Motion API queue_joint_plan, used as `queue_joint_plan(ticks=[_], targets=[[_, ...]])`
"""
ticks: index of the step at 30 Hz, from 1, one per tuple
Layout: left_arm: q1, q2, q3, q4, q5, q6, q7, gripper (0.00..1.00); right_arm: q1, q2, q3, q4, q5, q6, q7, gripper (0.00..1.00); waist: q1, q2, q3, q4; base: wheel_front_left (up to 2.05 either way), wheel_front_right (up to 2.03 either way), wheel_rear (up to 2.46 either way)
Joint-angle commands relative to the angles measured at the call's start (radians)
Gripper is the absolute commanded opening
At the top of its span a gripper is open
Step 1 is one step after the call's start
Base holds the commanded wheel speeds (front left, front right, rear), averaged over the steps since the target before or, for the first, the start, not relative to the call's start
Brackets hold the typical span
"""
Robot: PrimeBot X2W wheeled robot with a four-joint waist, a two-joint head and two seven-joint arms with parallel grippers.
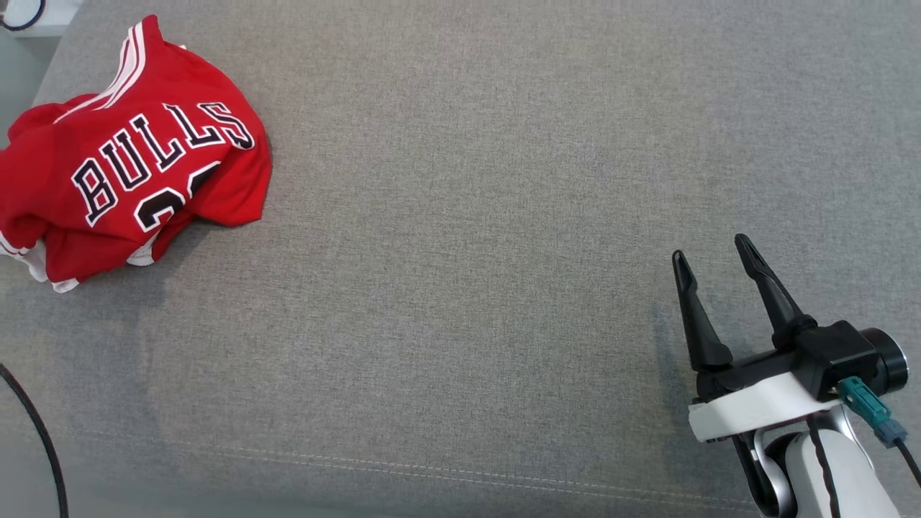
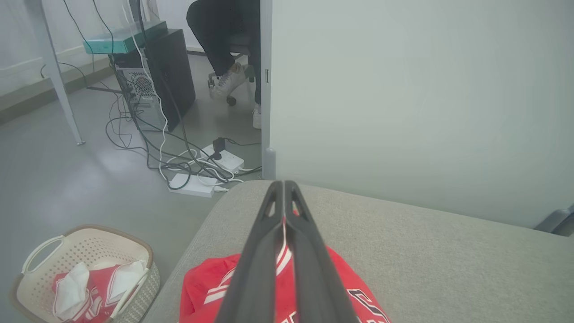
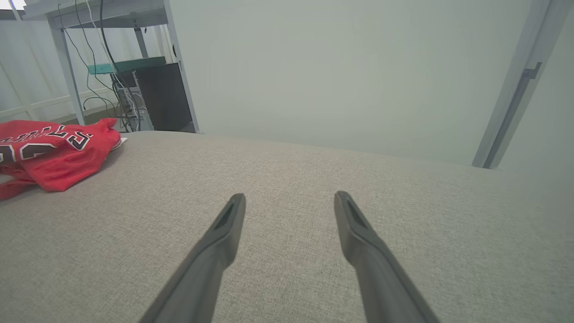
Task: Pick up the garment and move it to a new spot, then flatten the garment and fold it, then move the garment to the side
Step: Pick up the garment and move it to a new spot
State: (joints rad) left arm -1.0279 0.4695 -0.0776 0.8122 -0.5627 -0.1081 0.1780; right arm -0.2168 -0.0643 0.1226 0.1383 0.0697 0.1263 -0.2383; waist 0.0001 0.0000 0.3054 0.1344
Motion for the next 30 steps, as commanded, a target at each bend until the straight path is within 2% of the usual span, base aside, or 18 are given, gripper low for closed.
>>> queue_joint_plan(ticks=[1, 2, 3, 4, 10, 16, 19, 22, 30], targets=[[0.030, 0.059, 0.035, -0.052, -0.005, 0.017, -0.036, 0.71, 0.005, 0.007, 0.013, -0.024, 0.001, 0.004, -0.015, 1.00, -0.0001, 0.0000, -0.014, 0.006, 0.00, 0.00, 0.00], [0.030, 0.059, 0.035, -0.052, -0.005, 0.017, -0.036, 0.71, 0.005, 0.007, 0.013, -0.024, 0.001, 0.004, -0.015, 1.00, -0.0001, 0.0000, -0.014, 0.006, 0.00, 0.00, 0.00], [0.060, 0.051, 0.044, -0.075, -0.011, 0.024, -0.062, 0.95, 0.010, 0.008, 0.010, -0.025, 0.000, 0.004, -0.016, 1.00, -0.0001, 0.0000, -0.022, 0.010, 0.00, 0.00, 0.00], [0.093, 0.044, 0.054, -0.100, -0.016, 0.033, -0.089, 1.00, 0.015, 0.009, 0.006, -0.025, 0.000, 0.004, -0.016, 1.00, -0.0001, 0.0000, -0.029, 0.016, 0.00, 0.00, 0.00], [0.364, -0.014, 0.102, -0.310, -0.024, 0.122, -0.220, 1.00, 0.044, 0.011, 0.005, -0.023, -0.003, 0.004, -0.019, 1.00, -0.0001, 0.0000, -0.082, 0.051, 0.00, 0.00, 0.00], [0.639, -0.103, 0.104, -0.543, 0.003, 0.235, -0.283, 1.00, 0.065, 0.012, 0.008, -0.026, -0.011, 0.004, -0.013, 1.00, -0.0001, 0.0000, -0.119, 0.088, 0.00, 0.00, 0.00], [0.748, -0.134, 0.086, -0.634, 0.030, 0.277, -0.300, 1.00, 0.072, 0.012, 0.008, -0.028, -0.014, 0.004, -0.009, 1.00, -0.0001, 0.0000, -0.135, 0.103, 0.00, 0.00, 0.00], [0.844, -0.155, 0.077, -0.702, 0.050, 0.310, -0.317, 1.00, 0.075, 0.012, 0.017, -0.024, -0.013, 0.004, -0.005, 1.00, -0.0001, 0.0000, -0.152, 0.108, 0.00, 0.00, 0.00], [1.019, -0.206, 0.036, -0.818, 0.096, 0.358, -0.370, 1.00, 0.120, 0.013, 0.013, -0.015, -0.005, 0.004, -0.004, 1.00, -0.0001, 0.0000, -0.213, 0.135, 0.00, 0.00, 0.00]])
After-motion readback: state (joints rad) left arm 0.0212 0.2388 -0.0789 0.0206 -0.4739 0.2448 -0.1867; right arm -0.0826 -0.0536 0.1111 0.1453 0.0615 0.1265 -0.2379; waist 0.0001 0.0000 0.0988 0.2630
